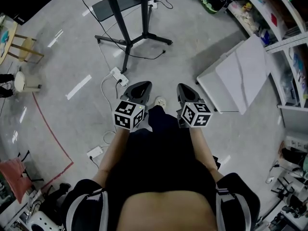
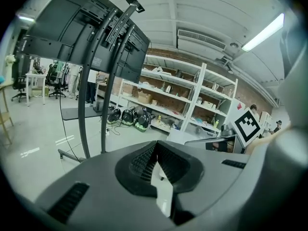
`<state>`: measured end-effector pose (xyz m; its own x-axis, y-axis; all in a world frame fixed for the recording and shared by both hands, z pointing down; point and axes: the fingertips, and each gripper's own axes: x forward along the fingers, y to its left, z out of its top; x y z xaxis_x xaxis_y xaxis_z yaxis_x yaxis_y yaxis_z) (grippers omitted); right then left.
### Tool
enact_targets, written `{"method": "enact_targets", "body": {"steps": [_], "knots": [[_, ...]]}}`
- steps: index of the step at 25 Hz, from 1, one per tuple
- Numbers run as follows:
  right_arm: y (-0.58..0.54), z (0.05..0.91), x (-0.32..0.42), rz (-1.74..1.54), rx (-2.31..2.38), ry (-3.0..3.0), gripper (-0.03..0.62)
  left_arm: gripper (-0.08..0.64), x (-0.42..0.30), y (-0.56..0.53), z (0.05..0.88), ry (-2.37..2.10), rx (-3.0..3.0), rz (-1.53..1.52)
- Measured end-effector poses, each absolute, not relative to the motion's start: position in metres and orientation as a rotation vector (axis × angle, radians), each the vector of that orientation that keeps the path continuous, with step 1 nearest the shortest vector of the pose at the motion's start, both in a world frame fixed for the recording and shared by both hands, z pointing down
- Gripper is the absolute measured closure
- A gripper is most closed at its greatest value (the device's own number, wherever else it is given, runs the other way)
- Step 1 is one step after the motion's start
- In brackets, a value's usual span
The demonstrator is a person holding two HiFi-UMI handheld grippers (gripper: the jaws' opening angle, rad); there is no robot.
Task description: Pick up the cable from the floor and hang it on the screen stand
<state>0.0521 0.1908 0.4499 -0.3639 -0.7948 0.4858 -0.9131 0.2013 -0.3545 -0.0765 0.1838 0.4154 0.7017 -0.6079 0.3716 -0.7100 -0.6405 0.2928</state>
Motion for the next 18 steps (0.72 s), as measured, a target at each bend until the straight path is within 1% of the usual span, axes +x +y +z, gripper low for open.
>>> {"method": "enact_targets", "body": {"steps": [9,18], "knots": [[0.122,0.458,0.079,0.917,1.603,-2.291,0.568,0.552,-0.058,0.125,0.424,-1.065,2.442,0.337],[0.081,0.471,0.099,0.930,1.587,-2.277,0.568,0.552,-0.037,0.085,0.436,-1.060,2.431,0.342]]}}
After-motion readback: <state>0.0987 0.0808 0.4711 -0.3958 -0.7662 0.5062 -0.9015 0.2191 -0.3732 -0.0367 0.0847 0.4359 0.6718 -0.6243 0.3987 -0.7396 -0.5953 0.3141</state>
